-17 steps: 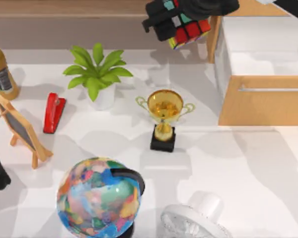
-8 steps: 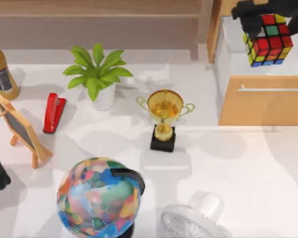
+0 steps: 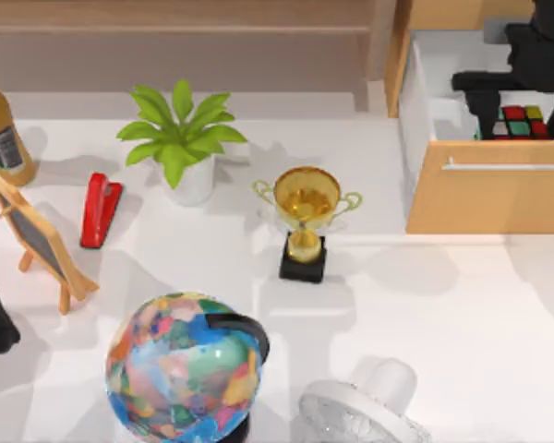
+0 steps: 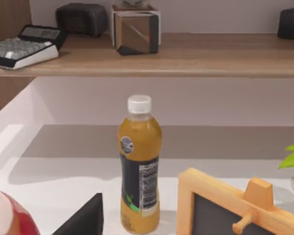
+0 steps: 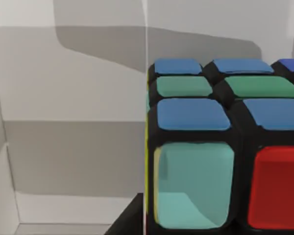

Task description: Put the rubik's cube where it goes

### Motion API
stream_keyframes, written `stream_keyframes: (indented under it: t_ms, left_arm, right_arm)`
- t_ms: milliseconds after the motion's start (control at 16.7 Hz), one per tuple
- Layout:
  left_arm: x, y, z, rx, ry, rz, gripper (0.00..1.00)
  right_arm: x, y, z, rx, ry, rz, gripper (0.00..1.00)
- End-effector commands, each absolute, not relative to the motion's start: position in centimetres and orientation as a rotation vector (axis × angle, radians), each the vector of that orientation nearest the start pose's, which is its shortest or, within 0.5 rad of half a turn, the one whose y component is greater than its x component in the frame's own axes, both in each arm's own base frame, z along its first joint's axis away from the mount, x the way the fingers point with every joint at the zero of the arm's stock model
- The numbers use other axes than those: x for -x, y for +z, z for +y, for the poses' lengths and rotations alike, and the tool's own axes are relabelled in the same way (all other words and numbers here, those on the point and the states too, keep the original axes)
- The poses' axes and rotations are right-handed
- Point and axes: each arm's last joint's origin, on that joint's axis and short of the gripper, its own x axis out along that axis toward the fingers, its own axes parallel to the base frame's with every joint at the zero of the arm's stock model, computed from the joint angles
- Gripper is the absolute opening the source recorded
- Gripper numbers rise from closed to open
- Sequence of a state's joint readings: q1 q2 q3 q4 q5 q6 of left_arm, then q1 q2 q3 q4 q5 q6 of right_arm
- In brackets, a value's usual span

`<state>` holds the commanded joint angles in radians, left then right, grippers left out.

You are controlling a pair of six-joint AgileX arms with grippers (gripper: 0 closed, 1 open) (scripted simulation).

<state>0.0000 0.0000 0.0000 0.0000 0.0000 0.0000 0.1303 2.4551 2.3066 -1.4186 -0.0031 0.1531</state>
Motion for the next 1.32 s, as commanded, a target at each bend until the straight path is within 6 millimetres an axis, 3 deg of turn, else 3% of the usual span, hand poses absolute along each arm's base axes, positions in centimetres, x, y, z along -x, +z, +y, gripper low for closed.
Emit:
stream_keyframes:
  t_ms: [300, 1080, 1320]
  left_arm:
    - [-10.57, 16.0, -0.12, 0.0, 0.0, 0.0, 1.0]
    - [-10.57, 16.0, -0.12, 0.0, 0.0, 0.0, 1.0]
    - [-10.57, 16.0, -0.12, 0.0, 0.0, 0.0, 1.0]
  right_arm:
    - [-47.67, 19.16, 6.93, -0.016, -0.001, 1.568, 0.0]
    - [-47.67, 19.16, 6.93, -0.016, -0.001, 1.568, 0.98]
    - [-47.67, 19.16, 6.93, -0.016, -0.001, 1.568, 1.0]
